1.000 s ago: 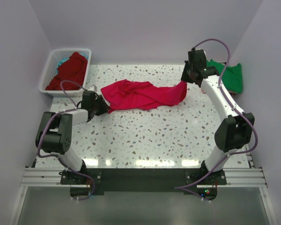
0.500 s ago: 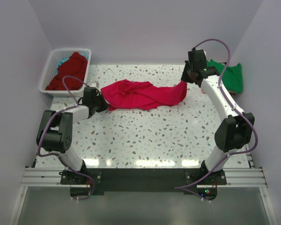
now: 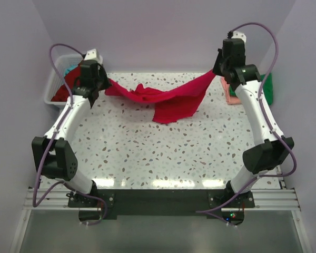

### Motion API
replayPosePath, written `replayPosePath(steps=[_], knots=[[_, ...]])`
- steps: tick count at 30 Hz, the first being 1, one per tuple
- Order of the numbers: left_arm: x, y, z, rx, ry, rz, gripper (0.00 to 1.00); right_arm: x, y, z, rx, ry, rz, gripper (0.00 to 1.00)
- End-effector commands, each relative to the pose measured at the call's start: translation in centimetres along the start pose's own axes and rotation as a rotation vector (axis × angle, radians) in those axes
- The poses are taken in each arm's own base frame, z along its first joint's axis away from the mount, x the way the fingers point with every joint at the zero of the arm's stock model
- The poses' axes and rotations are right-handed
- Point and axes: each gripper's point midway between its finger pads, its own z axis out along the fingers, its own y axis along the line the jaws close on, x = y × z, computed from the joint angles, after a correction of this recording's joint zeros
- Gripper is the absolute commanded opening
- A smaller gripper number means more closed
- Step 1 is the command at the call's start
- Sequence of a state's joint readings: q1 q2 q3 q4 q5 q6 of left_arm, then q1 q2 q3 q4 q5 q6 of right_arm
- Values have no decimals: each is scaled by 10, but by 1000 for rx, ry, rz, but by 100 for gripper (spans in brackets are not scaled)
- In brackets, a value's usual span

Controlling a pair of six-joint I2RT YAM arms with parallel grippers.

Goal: Fold and stack the t-shirts
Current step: Flatten the tshirt out

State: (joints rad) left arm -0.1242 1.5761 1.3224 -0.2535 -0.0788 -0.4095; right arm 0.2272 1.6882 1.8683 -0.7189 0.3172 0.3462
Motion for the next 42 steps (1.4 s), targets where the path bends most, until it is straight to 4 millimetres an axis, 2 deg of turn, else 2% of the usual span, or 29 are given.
replayPosePath(steps=[1, 2, 4, 5, 7, 8, 10, 11, 17, 22, 26, 32, 33, 35, 37, 42], knots=[[-64, 5, -28, -75, -108, 48, 0, -78, -19, -56, 29, -217, 16, 0], [-90, 0, -38, -72, -162, 48, 0, -91, -21, -64, 30, -248, 21, 0], [-107, -1, -47, -85, -192, 51, 0, -105, -27, -74, 40, -288, 28, 0], [-127, -6, -57, -76, -236, 50, 0, -116, -30, -83, 43, -319, 39, 0], [-143, -7, -68, -81, -270, 51, 0, -129, -33, -95, 44, -361, 51, 0], [-160, -11, -78, -74, -311, 44, 0, -138, -34, -104, 39, -389, 58, 0], [-176, -11, -92, -89, -350, 38, 0, -150, -36, -119, 30, -436, 62, 0], [-192, -14, -106, -83, -396, 29, 0, -159, -37, -130, 25, -466, 70, 0], [-234, -22, -156, -65, -529, 19, 0, -188, -43, -184, -14, -595, 87, 0], [-241, -37, -176, 23, -552, 15, 0, -204, -35, -227, -121, -691, 104, 0], [-236, -46, -191, 91, -572, 30, 0, -217, -31, -261, -195, -768, 89, 0], [-225, -50, -188, 124, -545, 41, 0, -239, -23, -285, -240, -866, 32, 0], [-225, -50, -186, 126, -544, 40, 0, -242, -19, -282, -250, -868, 24, 0], [-225, -51, -184, 128, -545, 33, 0, -252, -17, -295, -271, -914, 32, 0], [-230, -52, -186, 131, -565, 25, 0, -257, -12, -296, -293, -939, 23, 0], [-247, -60, -200, 169, -635, 8, 0, -271, -10, -320, -329, -1033, 36, 0]])
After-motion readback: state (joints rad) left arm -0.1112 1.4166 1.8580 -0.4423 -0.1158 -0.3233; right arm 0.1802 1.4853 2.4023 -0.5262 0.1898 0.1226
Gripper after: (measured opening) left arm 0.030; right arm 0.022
